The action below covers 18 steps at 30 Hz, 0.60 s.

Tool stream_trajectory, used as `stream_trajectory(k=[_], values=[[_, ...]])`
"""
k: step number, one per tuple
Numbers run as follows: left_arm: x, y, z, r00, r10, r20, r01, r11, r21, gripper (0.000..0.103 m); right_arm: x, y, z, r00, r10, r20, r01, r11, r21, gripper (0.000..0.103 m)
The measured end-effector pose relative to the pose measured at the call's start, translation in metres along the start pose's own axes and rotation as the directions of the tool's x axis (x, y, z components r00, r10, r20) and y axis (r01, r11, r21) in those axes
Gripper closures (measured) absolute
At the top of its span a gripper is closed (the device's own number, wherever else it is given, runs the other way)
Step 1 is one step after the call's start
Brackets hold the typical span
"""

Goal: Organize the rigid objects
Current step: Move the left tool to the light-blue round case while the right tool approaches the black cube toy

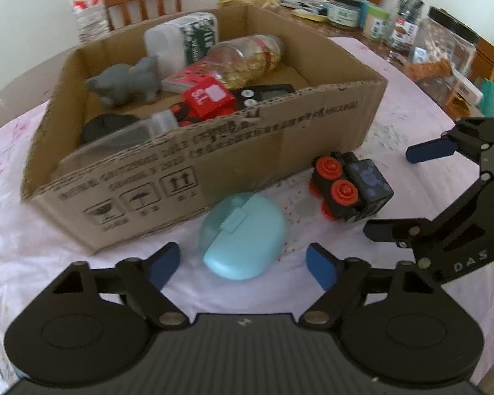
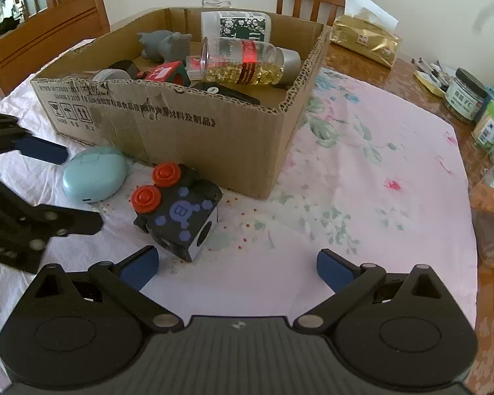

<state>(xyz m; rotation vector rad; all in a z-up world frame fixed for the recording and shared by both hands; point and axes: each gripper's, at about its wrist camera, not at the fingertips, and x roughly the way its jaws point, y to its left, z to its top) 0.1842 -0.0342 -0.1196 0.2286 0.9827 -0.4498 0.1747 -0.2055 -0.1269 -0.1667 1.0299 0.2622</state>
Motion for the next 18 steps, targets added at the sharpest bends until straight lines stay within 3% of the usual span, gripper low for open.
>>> stream_trajectory(k=[5,10,14,18], values=[[0.0033,-0.0007,0.0048,0.999,-0.038,0.007,0.037,0.999,0.039,0.021,-0.0023,0.0004,-0.0041,1.0,-0.005,0.004,0.005,1.0,0.006,0.0],[-0.0016,-0.0066,0.0029,0.993,-0.118,-0.02,0.12,0.989,0.083,0.021,-0.0025,0.0005,-0.005,1.0,-0.004,0.008,0.004,1.0,0.005,0.0],[-0.0008,-0.0086,0.0025,0.996,-0.09,-0.012,0.091,0.988,0.121,0.025,-0.0028,0.0008,-0.0056,1.0,-0.004,0.009,0.004,1.0,0.005,0.0],[0.0004,-0.0033,0.0063,0.997,-0.083,0.0,0.082,0.99,0.119,0.036,-0.0027,0.0002,-0.0059,1.0,-0.006,0.01,0.006,1.0,0.005,0.0]])
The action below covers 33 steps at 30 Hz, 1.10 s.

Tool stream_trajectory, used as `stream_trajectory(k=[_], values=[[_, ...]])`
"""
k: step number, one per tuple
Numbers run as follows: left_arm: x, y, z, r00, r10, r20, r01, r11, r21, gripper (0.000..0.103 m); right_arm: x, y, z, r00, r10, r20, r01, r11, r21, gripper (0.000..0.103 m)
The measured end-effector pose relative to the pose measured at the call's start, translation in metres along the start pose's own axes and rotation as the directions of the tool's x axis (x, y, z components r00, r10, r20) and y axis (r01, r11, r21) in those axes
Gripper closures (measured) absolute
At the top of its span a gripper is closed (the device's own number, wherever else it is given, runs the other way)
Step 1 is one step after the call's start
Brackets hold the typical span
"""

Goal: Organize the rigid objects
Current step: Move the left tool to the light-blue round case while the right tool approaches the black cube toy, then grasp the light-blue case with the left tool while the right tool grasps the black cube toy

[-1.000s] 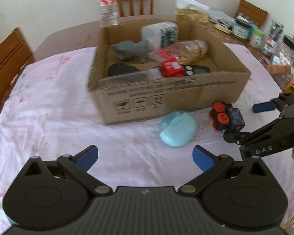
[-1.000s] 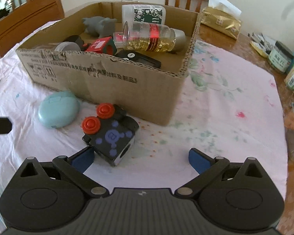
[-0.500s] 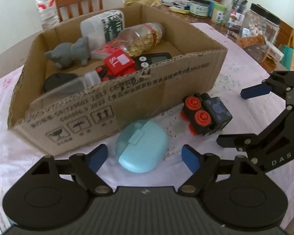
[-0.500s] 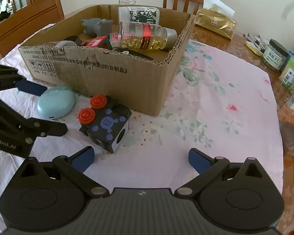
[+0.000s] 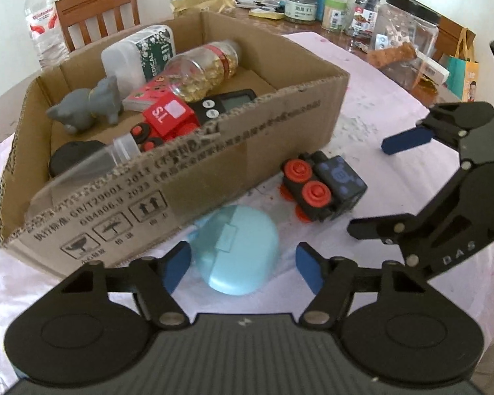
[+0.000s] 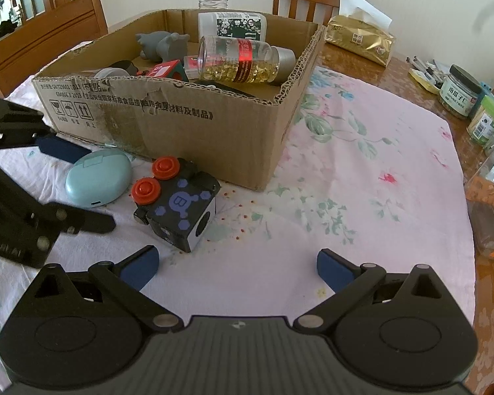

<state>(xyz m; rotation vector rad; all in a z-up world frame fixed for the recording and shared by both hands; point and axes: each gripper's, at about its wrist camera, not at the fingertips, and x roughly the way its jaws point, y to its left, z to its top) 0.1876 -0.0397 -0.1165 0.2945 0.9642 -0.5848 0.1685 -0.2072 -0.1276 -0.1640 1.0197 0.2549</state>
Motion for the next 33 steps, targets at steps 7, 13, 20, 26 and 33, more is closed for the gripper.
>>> stream_trajectory(k=[7,13,20,26,33], values=[[-0.003,0.004,-0.001,1.0,0.016,0.011,-0.015,0.999,-0.033,0.05,-0.001,0.001,-0.001,1.0,0.002,-0.003,-0.002,1.0,-0.003,0.0],[-0.015,0.009,-0.018,0.996,0.088,-0.008,-0.088,0.987,-0.137,0.05,-0.001,0.01,0.001,0.999,0.045,-0.02,-0.047,0.997,-0.063,0.0],[-0.032,0.022,-0.044,0.986,0.162,-0.035,-0.166,0.951,-0.262,0.05,0.005,0.032,0.016,0.991,0.131,-0.031,-0.135,0.977,-0.167,0.0],[-0.035,0.027,-0.05,0.983,0.181,-0.042,-0.186,0.941,-0.283,0.049,0.005,0.047,0.026,0.983,0.182,-0.023,-0.183,0.962,-0.204,0.0],[-0.036,0.029,-0.053,0.982,0.186,-0.039,-0.189,0.936,-0.296,0.049,-0.007,0.061,0.02,0.963,0.259,-0.074,-0.27,0.928,-0.257,0.0]])
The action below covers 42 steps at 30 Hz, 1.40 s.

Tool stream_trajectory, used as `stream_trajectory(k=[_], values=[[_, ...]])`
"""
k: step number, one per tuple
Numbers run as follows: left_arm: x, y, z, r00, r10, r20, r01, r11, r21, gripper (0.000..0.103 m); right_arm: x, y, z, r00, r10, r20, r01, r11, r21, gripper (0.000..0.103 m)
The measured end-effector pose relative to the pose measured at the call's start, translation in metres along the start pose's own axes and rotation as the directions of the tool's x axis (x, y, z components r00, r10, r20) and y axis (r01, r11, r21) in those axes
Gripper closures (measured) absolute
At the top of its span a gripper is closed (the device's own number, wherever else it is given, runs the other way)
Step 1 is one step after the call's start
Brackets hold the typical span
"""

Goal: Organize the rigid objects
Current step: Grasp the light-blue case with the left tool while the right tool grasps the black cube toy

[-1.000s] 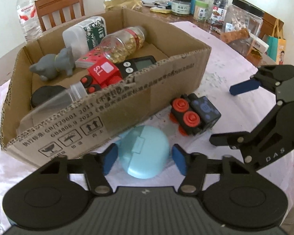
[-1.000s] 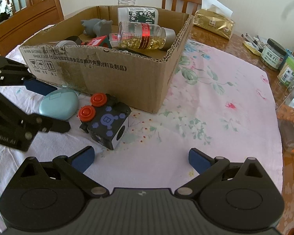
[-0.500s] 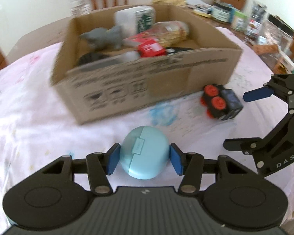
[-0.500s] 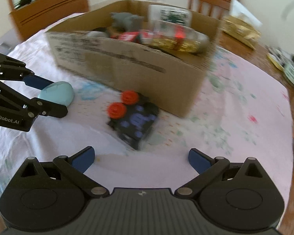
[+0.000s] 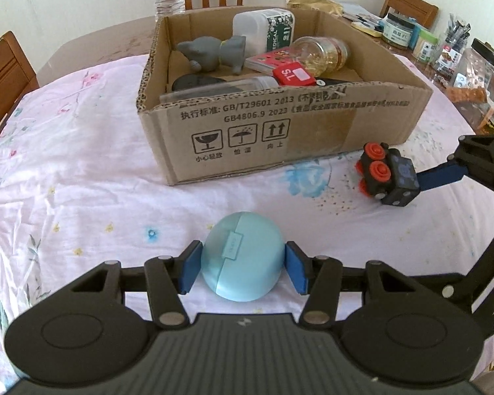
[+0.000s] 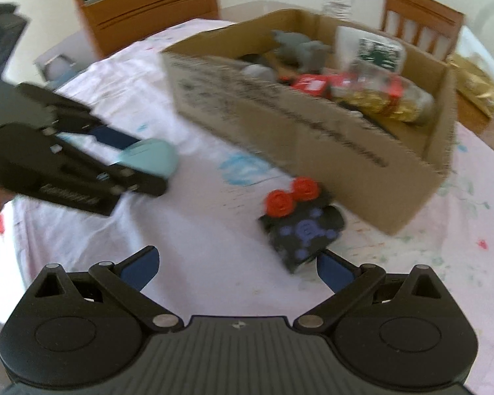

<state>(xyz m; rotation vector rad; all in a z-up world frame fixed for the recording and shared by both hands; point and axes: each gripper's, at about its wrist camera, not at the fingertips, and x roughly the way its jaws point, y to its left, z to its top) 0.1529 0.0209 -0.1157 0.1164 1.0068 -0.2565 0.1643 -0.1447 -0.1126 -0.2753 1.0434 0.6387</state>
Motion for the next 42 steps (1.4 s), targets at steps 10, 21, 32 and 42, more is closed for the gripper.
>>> stream_trajectory(k=[10,21,32,42], values=[[-0.001,0.001,0.001,1.0,0.003,0.002,-0.003,1.0,-0.002,0.049,0.011,-0.024,0.013,0.998,-0.056,0.031,0.058,0.997,-0.05,0.0],[0.0,0.003,0.0,1.0,0.01,0.01,-0.01,1.0,-0.012,0.049,0.02,-0.011,0.012,0.999,-0.02,-0.025,0.018,0.997,-0.076,0.006],[0.002,0.0,0.0,0.999,0.046,0.022,-0.046,0.999,-0.009,0.044,0.016,-0.016,0.016,0.994,-0.108,0.011,0.107,0.994,0.026,0.023],[0.005,0.001,0.005,1.0,-0.004,-0.003,0.004,0.994,0.112,0.046,0.018,-0.015,0.018,0.992,-0.126,0.01,0.126,0.991,0.051,0.028]])
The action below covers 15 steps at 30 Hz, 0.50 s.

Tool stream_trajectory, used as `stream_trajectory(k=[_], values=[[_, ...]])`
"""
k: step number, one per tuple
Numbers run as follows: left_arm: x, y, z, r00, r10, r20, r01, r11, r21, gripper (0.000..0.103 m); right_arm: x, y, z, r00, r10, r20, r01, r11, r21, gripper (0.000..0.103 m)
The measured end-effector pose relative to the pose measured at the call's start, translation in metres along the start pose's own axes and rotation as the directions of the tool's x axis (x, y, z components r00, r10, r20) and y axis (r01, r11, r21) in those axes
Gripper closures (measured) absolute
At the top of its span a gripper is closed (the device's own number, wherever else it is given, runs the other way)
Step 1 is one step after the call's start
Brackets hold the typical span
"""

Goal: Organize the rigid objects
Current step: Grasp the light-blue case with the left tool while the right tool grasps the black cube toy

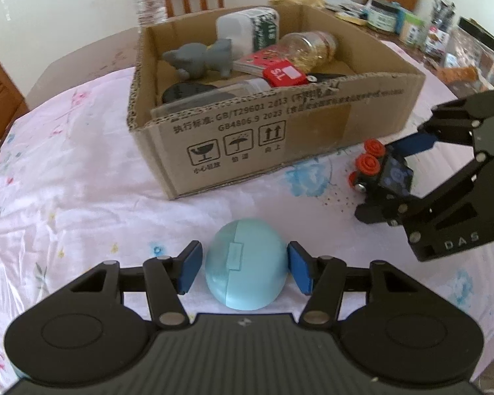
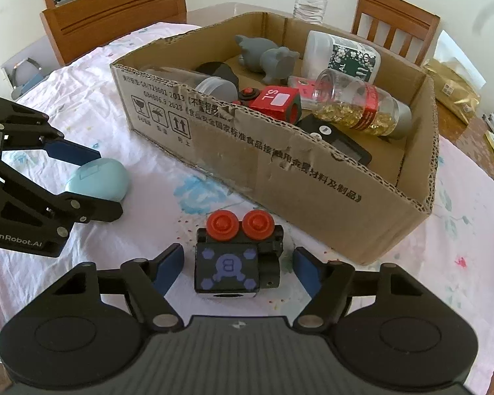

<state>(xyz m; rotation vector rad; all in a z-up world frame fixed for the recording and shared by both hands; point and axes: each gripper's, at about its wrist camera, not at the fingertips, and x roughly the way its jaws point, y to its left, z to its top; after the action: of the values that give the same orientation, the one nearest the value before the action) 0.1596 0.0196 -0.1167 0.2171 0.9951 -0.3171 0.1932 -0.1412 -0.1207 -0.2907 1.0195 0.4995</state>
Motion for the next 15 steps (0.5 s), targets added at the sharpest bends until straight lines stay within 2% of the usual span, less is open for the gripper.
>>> stream_trajectory(k=[5,7,13,15], values=[[0.001,0.0008,-0.0002,1.0,-0.027,-0.014,0.027,1.0,0.012,0.049,-0.0003,0.0008,0.0,1.0,-0.002,-0.009,0.003,1.0,0.002,0.029],[0.0015,0.0017,0.0006,0.999,-0.032,-0.016,0.032,0.999,0.013,0.051,-0.001,0.001,0.0006,1.0,-0.004,-0.012,0.004,1.0,0.007,0.036],[0.0029,0.003,0.0031,0.998,-0.045,-0.031,0.046,0.999,0.021,0.051,0.0006,0.0003,0.0036,1.0,-0.008,-0.019,0.008,1.0,0.015,0.037],[0.0029,0.0054,0.0038,0.998,-0.054,-0.037,0.054,0.999,0.003,0.051,0.0001,0.001,0.0036,1.0,-0.008,-0.02,0.008,1.0,0.013,0.041]])
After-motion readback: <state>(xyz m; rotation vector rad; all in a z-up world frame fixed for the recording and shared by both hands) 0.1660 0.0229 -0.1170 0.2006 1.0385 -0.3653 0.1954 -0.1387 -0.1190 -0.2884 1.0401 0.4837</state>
